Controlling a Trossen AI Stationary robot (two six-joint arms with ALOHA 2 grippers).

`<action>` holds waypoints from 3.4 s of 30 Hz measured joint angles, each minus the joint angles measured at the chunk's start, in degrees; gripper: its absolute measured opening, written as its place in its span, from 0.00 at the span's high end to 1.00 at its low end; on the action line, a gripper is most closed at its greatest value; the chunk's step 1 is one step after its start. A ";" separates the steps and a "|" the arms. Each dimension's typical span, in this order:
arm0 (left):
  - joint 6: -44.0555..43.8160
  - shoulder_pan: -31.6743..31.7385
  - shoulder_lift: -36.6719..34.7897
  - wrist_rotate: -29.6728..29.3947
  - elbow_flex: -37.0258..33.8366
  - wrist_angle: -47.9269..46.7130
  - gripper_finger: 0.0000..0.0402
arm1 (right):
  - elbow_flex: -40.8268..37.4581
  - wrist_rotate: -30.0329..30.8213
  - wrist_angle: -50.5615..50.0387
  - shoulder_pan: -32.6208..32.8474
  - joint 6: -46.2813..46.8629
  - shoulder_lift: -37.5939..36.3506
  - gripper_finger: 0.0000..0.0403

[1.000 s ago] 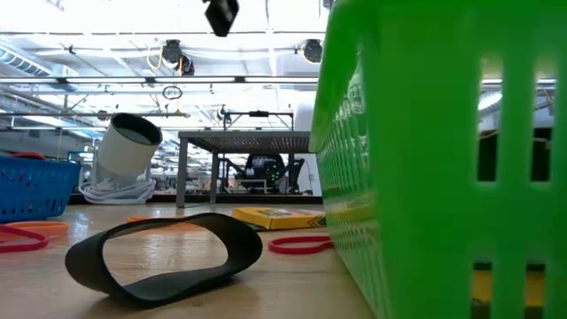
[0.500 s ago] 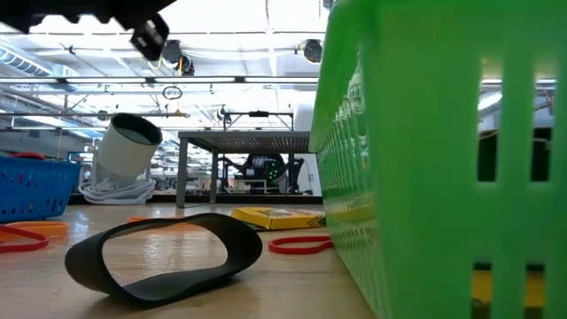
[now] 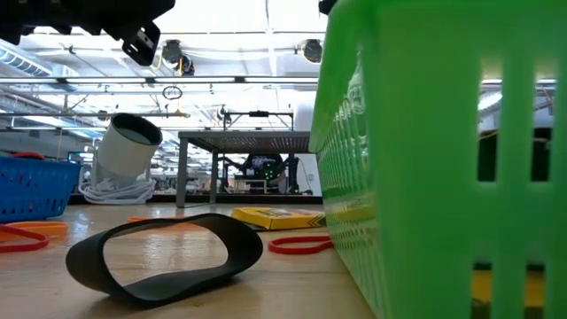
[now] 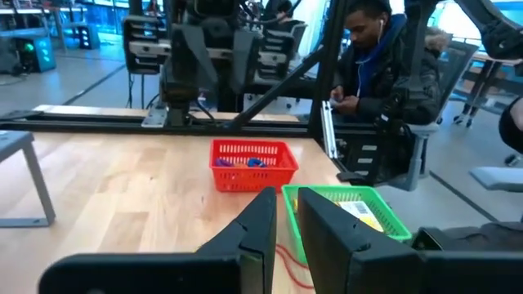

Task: Pick & Place Office Desk Supplies
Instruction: Put the yellow crayon box into the green bin

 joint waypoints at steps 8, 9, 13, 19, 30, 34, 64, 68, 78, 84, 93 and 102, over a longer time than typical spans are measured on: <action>0.02 1.55 0.00 -0.58 0.00 0.08 0.85 | -0.02 -4.20 -0.59 -0.02 -0.31 0.00 0.78; 0.03 1.75 0.00 -0.97 0.00 0.11 0.85 | -0.02 -5.48 -0.60 -0.02 -0.36 -0.01 0.78; 0.04 2.25 0.00 -2.98 0.00 0.17 0.85 | -0.04 -8.80 -1.72 0.02 0.70 -0.02 0.78; -2.04 2.26 0.02 -4.48 0.00 1.35 0.85 | -0.06 -10.56 -4.22 0.04 3.52 -0.02 0.78; -16.94 1.84 0.07 -4.50 0.00 -4.29 0.85 | -0.11 -10.23 -12.66 0.04 4.33 -0.02 0.78; -24.17 1.58 0.09 -4.50 0.00 -9.29 0.85 | -0.11 -10.09 -13.64 0.04 4.11 -0.02 0.78; -43.24 -3.56 29.32 2.52 23.69 -32.16 0.99 | -0.15 -2.53 -18.29 -2.23 4.97 -0.02 0.78; -44.65 -3.60 33.07 2.06 29.07 -37.08 1.00 | -0.15 -2.49 -20.27 -2.23 5.22 -0.02 0.78; -50.18 -3.42 42.74 1.51 37.90 -45.42 1.00 | -0.17 0.46 -24.31 -2.23 6.48 -0.04 0.78; -54.07 -3.12 46.76 1.55 38.45 -46.31 1.00 | -0.17 0.46 -25.62 -2.23 7.72 -0.04 0.78; -56.19 -2.54 49.73 -0.18 38.45 -47.22 1.00 | -0.17 0.46 -26.77 -2.78 9.64 -0.04 0.78; -54.88 -1.81 50.01 -5.25 38.45 -46.50 1.00 | -0.17 0.44 -26.98 -2.95 9.66 -0.04 0.78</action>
